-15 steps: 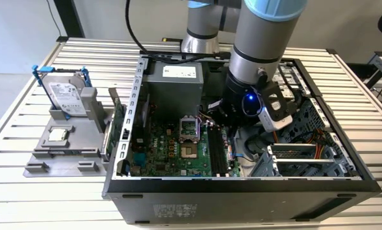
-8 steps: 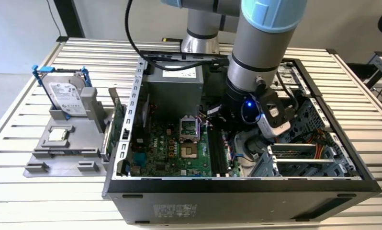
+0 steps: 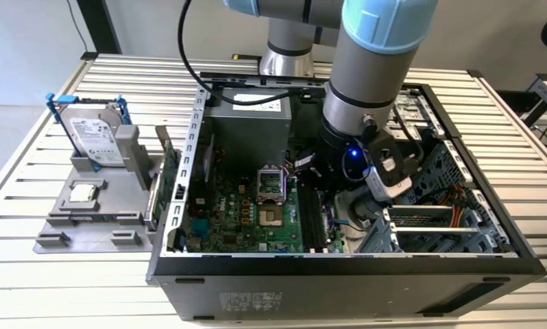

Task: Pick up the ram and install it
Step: 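Insert the ram into the slot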

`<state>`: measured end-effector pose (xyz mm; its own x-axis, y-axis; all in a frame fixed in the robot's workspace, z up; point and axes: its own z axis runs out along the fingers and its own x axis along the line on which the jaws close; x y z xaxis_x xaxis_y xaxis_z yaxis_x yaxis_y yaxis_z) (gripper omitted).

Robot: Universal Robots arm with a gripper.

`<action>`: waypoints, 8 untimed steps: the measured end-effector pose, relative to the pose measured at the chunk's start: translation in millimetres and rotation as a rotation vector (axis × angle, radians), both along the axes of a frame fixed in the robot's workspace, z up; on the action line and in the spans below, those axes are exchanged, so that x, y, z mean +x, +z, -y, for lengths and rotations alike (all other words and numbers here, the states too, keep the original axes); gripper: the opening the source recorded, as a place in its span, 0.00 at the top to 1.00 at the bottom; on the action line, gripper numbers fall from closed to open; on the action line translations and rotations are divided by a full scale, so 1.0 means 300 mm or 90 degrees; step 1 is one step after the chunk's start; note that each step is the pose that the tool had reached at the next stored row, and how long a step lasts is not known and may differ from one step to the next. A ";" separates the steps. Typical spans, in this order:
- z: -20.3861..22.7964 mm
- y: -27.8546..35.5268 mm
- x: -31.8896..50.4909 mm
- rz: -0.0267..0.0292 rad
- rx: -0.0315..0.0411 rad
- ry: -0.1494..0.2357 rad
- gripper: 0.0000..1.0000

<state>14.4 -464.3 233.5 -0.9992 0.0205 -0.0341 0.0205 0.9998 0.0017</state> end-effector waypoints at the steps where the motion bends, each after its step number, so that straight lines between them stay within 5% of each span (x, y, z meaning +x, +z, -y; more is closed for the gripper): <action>1: 0.003 0.000 0.000 0.0000 -0.0001 0.000 1.00; 8: 0.014 -0.009 -0.006 -0.0001 -0.0006 0.000 1.00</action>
